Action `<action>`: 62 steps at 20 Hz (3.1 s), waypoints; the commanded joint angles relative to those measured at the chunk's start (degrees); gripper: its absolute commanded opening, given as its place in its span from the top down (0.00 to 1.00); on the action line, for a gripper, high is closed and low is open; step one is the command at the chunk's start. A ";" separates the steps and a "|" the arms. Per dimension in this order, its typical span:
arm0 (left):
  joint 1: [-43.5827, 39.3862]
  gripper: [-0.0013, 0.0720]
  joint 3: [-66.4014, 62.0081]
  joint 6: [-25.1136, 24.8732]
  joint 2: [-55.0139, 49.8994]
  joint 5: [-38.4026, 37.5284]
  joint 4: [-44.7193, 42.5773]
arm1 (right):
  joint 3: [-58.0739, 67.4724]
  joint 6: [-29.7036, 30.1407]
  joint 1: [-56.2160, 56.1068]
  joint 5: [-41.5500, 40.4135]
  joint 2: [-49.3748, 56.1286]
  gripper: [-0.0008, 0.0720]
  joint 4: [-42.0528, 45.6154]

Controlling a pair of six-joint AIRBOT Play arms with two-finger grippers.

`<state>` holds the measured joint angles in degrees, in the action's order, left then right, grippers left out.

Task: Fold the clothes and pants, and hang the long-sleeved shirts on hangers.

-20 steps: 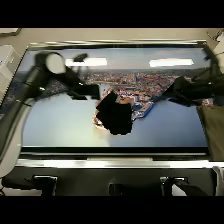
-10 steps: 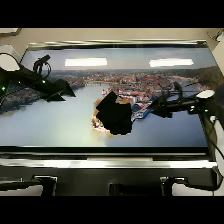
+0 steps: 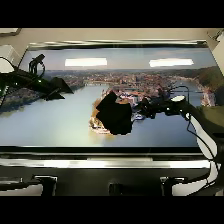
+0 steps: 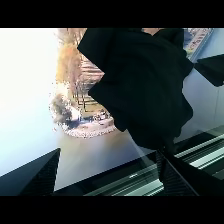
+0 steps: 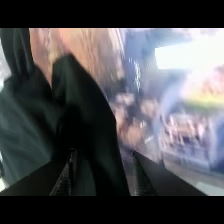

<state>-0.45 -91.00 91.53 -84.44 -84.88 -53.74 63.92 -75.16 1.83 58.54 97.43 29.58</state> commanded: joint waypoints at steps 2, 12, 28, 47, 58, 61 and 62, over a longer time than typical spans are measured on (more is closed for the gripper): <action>0.11 0.03 0.09 -0.04 0.04 0.52 0.22 | 1.57 -4.59 -2.45 -5.51 1.95 0.41 1.11; 0.09 0.02 0.09 -0.04 -0.09 2.47 0.24 | 1.57 -7.65 -5.40 -4.94 4.92 0.49 1.77; 0.09 0.04 0.09 -8.68 -9.68 7.93 3.54 | 1.60 -11.65 -6.32 -0.37 -2.58 0.94 10.25; -5.01 0.04 0.02 -18.29 -27.06 17.81 12.24 | 1.60 -12.46 -6.32 4.68 -6.01 0.94 11.61; -8.92 0.04 -1.25 -21.49 -31.43 19.12 19.08 | 1.60 -12.50 -6.32 5.88 -6.01 0.94 11.52; -10.86 0.15 -2.16 -20.81 -32.68 19.19 19.17 | 1.60 -12.48 -6.32 6.03 -6.14 0.94 11.13; -11.19 0.20 -2.45 -20.17 -32.85 19.04 19.26 | 1.60 -12.48 -6.32 6.01 -6.36 0.94 11.13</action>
<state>-10.17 -92.68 70.54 -116.33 -65.89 -34.94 65.47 -87.68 -4.47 64.40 91.33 40.95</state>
